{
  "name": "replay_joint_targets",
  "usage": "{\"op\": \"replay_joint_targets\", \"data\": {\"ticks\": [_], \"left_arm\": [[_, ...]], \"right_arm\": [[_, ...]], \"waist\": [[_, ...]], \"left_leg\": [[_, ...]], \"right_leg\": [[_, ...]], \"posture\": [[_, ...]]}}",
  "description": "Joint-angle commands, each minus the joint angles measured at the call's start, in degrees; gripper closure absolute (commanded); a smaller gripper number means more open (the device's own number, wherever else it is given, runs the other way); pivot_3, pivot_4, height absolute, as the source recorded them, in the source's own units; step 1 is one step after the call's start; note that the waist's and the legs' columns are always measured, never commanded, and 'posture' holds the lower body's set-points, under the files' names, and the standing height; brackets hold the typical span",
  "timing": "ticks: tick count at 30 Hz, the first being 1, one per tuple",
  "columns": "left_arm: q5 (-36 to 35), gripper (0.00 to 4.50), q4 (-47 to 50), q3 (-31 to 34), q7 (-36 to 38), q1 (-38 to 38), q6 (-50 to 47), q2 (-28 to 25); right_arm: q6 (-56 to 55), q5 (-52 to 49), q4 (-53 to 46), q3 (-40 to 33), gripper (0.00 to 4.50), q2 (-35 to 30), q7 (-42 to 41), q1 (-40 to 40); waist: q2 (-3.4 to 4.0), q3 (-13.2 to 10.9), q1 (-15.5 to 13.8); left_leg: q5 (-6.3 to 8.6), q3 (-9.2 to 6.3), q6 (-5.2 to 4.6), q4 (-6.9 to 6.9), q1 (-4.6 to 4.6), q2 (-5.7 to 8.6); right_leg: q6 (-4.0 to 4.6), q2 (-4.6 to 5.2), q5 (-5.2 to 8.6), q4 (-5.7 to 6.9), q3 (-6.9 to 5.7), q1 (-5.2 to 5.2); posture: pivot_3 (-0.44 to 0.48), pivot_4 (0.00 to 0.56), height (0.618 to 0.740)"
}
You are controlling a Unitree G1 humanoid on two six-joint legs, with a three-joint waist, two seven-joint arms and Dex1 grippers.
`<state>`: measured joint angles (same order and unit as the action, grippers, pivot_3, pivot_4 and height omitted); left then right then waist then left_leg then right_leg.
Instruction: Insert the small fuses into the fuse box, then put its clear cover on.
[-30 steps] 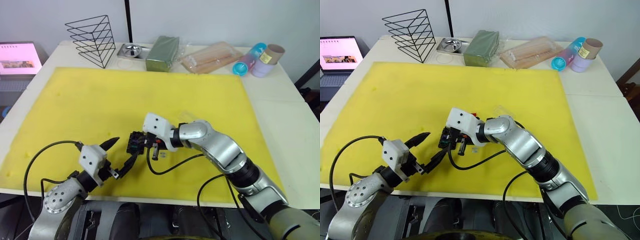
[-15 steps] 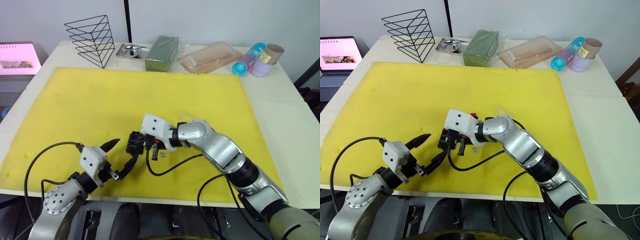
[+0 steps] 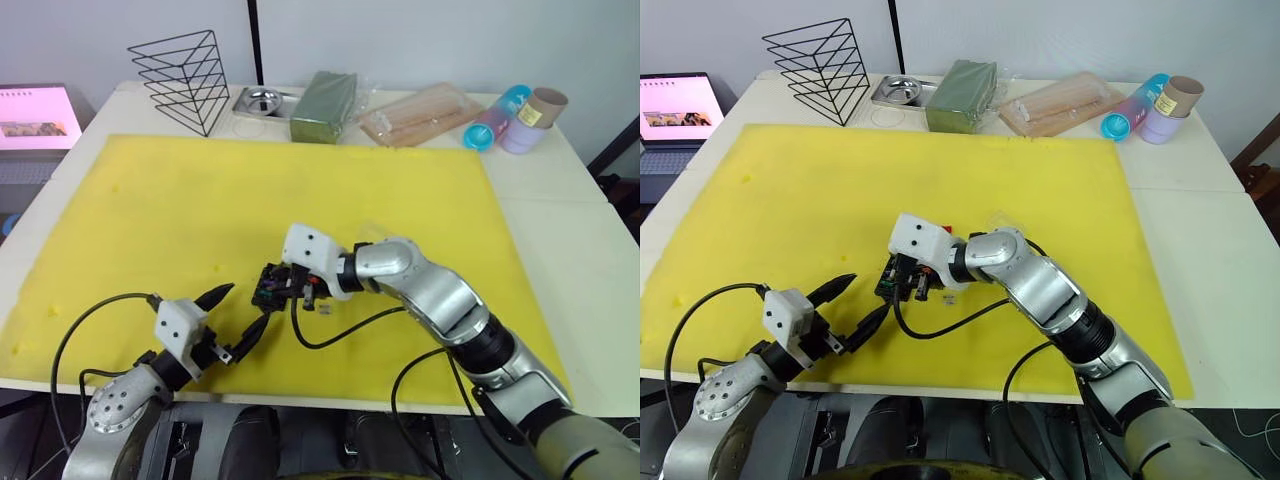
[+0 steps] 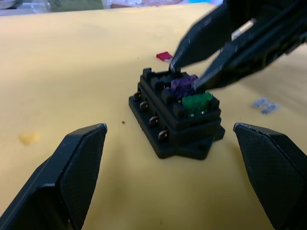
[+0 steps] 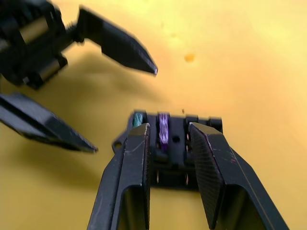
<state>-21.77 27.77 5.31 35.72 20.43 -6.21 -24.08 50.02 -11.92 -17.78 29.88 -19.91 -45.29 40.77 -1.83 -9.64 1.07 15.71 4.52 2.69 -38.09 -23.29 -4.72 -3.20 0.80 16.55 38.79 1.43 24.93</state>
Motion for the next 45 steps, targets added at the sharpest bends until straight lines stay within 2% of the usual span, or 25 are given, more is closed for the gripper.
{"op": "replay_joint_targets", "data": {"ticks": [1, 7, 10, 12, 13, 45], "left_arm": [[0.3, 0.00, 0.3, 0.2, 0.7, 0.1, 2.2, -0.1], [0.2, 0.00, -1.1, 0.3, 1.1, -0.9, 3.6, 0.1], [0.2, 0.00, -1.3, 0.2, 1.4, -0.9, 4.1, 0.0], [0.2, 0.00, -1.4, 0.2, 1.6, -0.8, 4.4, -0.1], [0.2, 0.00, -1.4, 0.2, 1.7, -0.8, 4.5, -0.1], [0.2, 0.00, -1.1, 0.1, 1.4, -0.3, 5.3, -0.1]], "right_arm": [[-0.9, -2.4, -1.7, -2.8, 3.11, 0.0, -1.6, 0.4], [-1.5, -3.6, -0.6, -4.4, 3.11, 0.7, -1.4, 0.6], [-1.9, -3.5, 0.3, -4.7, 3.75, 1.3, -0.7, 0.5], [-2.4, -3.4, 0.7, -4.5, 4.43, 1.5, -0.9, 0.2], [-2.6, -3.4, 0.9, -4.3, 4.47, 1.6, -0.9, 0.1], [-3.1, 0.3, 4.6, 0.8, 4.47, -0.6, -1.1, -5.1]], "waist": [[0.00, 0.0, 0.0], [0.00, 0.0, 0.0], [0.00, 0.0, 0.0], [0.00, 0.0, 0.0], [0.00, 0.0, 0.0], [0.03, 0.3, 0.0]], "left_leg": [[0.00, 0.01, 0.00, 0.00, 0.00, 0.00], [0.00, 0.00, 0.00, 0.00, 0.00, 0.01], [0.00, 0.00, 0.00, 0.00, 0.00, 0.00], [0.00, 0.00, 0.00, 0.00, 0.00, 0.00], [0.00, 0.00, 0.00, 0.00, 0.00, 0.00], [0.00, 0.00, 0.00, 0.00, 0.04, 0.00]], "right_leg": [[0.00, 0.00, 0.00, 0.00, 0.00, 0.00], [0.00, 0.01, 0.00, 0.00, 0.00, 0.00], [0.00, 0.00, 0.00, 0.00, 0.00, 0.00], [0.00, 0.00, 0.00, 0.00, 0.00, 0.00], [0.00, 0.00, 0.00, 0.00, 0.00, 0.00], [0.00, 0.00, 0.00, 0.00, 0.00, -0.05]], "posture": [[0.000, 0.150, 0.740], [0.000, 0.150, 0.740], [0.000, 0.150, 0.740], [0.000, 0.150, 0.740], [0.000, 0.150, 0.740], [0.000, 0.150, 0.740]]}}
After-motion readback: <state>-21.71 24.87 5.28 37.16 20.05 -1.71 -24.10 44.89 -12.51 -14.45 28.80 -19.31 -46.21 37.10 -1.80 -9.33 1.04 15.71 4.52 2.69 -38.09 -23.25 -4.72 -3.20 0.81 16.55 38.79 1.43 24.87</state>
